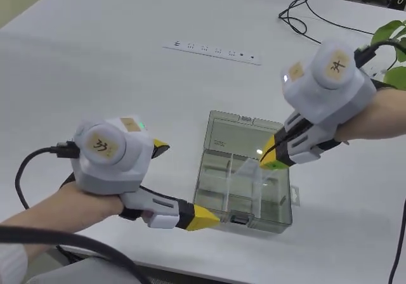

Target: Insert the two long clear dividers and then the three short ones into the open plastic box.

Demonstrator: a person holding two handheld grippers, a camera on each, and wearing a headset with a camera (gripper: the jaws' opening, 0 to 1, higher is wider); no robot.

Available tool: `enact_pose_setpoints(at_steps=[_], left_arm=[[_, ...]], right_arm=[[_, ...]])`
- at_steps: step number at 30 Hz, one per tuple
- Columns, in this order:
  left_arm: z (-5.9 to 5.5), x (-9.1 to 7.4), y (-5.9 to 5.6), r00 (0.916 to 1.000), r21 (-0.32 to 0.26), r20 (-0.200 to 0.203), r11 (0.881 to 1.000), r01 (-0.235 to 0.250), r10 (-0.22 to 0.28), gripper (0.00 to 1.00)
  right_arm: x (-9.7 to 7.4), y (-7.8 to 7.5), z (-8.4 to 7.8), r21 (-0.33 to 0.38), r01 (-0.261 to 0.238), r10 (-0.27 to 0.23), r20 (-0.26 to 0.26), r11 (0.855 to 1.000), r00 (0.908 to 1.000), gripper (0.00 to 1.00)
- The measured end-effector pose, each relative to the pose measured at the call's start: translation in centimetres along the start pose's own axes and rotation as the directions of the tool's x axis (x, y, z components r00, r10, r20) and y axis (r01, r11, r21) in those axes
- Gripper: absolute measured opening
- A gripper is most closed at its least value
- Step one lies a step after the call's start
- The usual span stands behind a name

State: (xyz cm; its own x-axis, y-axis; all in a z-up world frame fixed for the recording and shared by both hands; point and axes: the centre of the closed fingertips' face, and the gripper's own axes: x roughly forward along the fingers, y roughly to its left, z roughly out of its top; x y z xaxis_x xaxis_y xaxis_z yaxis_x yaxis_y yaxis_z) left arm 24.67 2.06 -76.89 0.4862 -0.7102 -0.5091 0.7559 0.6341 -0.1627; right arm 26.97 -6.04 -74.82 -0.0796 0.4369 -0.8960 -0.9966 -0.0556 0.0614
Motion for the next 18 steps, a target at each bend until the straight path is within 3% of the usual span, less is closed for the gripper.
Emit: enact_pose_setpoints(at_steps=[18], left_arm=[[-0.37,0.18,-0.37,0.9998,-0.005,-0.01,1.0,0.016,-0.016,0.97]], right_arm=[[0.73,-0.53,0.01,0.01,0.003,-0.003,0.001,1.0,1.0,0.02]])
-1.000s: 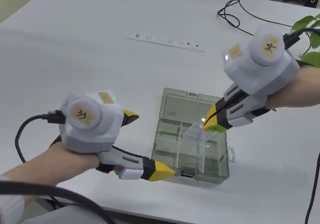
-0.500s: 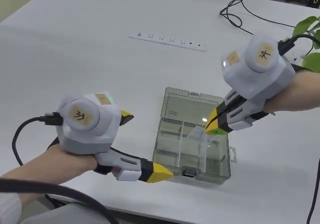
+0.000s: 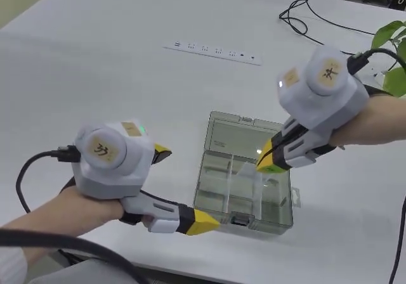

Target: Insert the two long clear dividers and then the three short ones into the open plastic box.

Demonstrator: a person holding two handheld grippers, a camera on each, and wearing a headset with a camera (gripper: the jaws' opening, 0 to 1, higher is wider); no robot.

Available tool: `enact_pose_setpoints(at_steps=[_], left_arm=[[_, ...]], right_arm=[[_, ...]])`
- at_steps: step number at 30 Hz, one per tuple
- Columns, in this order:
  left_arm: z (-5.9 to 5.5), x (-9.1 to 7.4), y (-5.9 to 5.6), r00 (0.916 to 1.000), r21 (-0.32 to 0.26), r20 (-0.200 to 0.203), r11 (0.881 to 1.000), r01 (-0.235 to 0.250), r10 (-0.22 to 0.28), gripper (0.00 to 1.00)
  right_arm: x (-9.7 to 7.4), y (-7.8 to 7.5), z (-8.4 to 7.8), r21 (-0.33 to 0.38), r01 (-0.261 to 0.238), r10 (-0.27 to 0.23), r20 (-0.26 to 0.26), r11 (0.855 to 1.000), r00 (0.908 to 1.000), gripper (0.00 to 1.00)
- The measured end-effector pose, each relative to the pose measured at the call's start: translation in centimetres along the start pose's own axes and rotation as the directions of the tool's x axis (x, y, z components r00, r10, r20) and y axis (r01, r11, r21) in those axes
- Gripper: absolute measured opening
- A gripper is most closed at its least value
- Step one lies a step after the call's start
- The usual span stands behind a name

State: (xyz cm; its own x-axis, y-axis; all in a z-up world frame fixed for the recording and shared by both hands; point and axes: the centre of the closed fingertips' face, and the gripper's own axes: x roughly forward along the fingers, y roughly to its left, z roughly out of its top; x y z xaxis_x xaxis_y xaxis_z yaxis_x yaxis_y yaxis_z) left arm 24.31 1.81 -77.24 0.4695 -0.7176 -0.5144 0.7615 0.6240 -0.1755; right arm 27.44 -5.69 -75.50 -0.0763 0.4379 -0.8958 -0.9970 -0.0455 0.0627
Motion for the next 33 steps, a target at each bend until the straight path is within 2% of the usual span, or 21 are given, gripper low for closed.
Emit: enact_pose_setpoints(at_steps=[19,25,30,33], left_arm=[[-0.3,-0.2,0.0,1.0,-0.01,-0.003,1.0,0.001,-0.001,0.96],[-0.1,0.1,-0.1,1.0,-0.004,-0.002,1.0,0.005,-0.005,0.95],[-0.1,0.3,-0.3,0.9999,-0.003,-0.004,1.0,0.014,-0.014,0.94],[-0.1,0.2,-0.3,0.9999,-0.003,-0.004,1.0,0.014,-0.014,0.94]], right_arm=[[0.5,0.0,0.3,0.002,0.005,-0.005,0.011,1.0,0.9999,0.02],[0.4,0.7,0.7,0.018,0.007,-0.007,0.027,1.0,0.9996,0.02],[1.0,1.3,0.7,0.0,0.003,-0.003,0.019,1.0,0.9998,0.02],[1.1,1.0,0.7,0.001,0.001,-0.001,0.018,1.0,0.9998,0.02]])
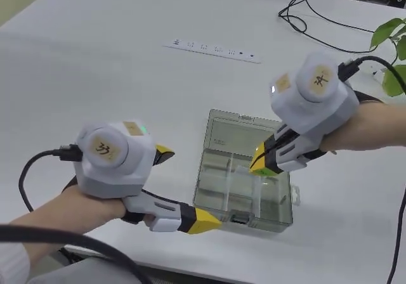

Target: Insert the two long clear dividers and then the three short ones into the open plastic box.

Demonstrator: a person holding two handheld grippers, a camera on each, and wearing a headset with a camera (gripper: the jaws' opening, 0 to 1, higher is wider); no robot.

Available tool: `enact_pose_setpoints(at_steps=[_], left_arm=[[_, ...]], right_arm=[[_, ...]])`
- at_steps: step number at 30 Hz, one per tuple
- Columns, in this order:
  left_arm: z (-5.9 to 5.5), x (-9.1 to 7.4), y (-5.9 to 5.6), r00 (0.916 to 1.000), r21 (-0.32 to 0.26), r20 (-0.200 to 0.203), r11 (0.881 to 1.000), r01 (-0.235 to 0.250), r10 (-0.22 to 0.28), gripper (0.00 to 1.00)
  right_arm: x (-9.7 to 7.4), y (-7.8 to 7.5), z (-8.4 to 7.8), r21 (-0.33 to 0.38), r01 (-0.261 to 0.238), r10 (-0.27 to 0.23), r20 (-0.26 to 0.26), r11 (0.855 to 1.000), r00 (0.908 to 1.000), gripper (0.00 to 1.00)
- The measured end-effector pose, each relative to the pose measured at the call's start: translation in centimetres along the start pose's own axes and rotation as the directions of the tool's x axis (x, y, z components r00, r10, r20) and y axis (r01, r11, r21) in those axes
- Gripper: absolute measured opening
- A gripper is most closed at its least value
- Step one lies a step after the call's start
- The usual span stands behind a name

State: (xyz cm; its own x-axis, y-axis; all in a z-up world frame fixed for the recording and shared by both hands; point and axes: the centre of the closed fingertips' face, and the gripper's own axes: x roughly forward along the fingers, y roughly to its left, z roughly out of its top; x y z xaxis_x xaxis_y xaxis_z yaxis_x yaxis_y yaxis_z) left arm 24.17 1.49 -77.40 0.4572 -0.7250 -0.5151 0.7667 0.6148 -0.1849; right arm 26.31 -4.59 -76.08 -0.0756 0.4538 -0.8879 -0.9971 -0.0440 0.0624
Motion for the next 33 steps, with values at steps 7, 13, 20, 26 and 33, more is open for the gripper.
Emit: enact_pose_setpoints(at_steps=[7,13,20,26,33], left_arm=[[-0.1,-0.1,0.0,1.0,-0.004,-0.001,1.0,-0.002,0.002,0.94],[-0.2,-0.1,0.0,1.0,-0.007,-0.002,1.0,-0.001,0.001,0.94],[-0.1,-0.1,0.1,1.0,-0.006,0.0,1.0,-0.001,0.001,0.94],[-0.1,-0.1,0.2,1.0,-0.004,0.0,1.0,-0.002,0.002,0.94],[-0.1,-0.1,0.2,1.0,0.0,-0.002,1.0,-0.001,0.001,0.94]], right_arm=[[1.0,-0.4,-0.7,-0.013,-0.011,0.01,-0.036,1.0,0.9993,0.02],[2.0,-0.7,-1.0,-0.001,-0.021,0.021,-0.047,1.0,0.9987,0.02],[2.9,-0.6,-1.6,0.004,-0.028,0.028,-0.073,1.0,0.997,0.02],[3.3,-0.6,-1.8,0.008,-0.035,0.036,-0.086,0.999,0.9956,0.02],[3.6,-0.6,-1.9,0.017,-0.037,0.038,-0.094,0.999,0.9949,0.02]])
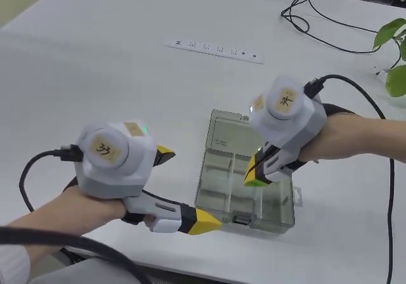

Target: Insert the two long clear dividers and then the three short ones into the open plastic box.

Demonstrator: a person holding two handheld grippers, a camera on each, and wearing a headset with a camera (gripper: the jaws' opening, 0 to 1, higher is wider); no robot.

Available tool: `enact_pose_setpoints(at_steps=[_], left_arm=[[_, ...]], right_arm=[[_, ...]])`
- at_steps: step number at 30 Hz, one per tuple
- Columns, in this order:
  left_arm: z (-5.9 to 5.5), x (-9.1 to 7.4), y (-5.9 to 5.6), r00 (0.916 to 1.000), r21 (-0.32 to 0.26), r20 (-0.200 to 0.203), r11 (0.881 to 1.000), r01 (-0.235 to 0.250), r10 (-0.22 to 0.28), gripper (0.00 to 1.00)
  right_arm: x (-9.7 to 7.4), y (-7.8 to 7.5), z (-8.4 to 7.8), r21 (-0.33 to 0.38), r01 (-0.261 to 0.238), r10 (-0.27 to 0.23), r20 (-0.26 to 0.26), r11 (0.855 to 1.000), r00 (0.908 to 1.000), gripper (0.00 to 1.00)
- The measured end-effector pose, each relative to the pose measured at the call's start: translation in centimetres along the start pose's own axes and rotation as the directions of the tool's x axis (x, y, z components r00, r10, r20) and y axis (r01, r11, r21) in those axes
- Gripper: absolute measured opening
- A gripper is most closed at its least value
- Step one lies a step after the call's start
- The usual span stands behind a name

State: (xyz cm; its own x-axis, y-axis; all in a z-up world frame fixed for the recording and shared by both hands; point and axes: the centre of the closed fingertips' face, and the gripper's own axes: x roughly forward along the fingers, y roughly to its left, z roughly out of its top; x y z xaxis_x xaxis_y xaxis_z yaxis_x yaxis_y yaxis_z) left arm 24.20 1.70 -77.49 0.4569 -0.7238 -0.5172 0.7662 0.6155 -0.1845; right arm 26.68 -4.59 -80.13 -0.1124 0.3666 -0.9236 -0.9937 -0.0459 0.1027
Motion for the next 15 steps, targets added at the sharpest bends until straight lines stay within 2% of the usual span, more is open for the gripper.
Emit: enact_pose_setpoints(at_steps=[7,15], left_arm=[[0.24,0.03,-0.14,1.0,0.003,0.002,1.0,0.004,-0.004,0.94],[0.3,0.15,-0.37,1.0,0.007,0.002,1.0,0.008,-0.008,0.94]], right_arm=[[0.25,0.0,-0.04,-0.003,0.009,-0.009,-0.02,1.0,0.9998,0.02],[0.26,-0.02,-0.19,0.0,0.011,-0.011,-0.018,1.0,0.9998,0.01]])
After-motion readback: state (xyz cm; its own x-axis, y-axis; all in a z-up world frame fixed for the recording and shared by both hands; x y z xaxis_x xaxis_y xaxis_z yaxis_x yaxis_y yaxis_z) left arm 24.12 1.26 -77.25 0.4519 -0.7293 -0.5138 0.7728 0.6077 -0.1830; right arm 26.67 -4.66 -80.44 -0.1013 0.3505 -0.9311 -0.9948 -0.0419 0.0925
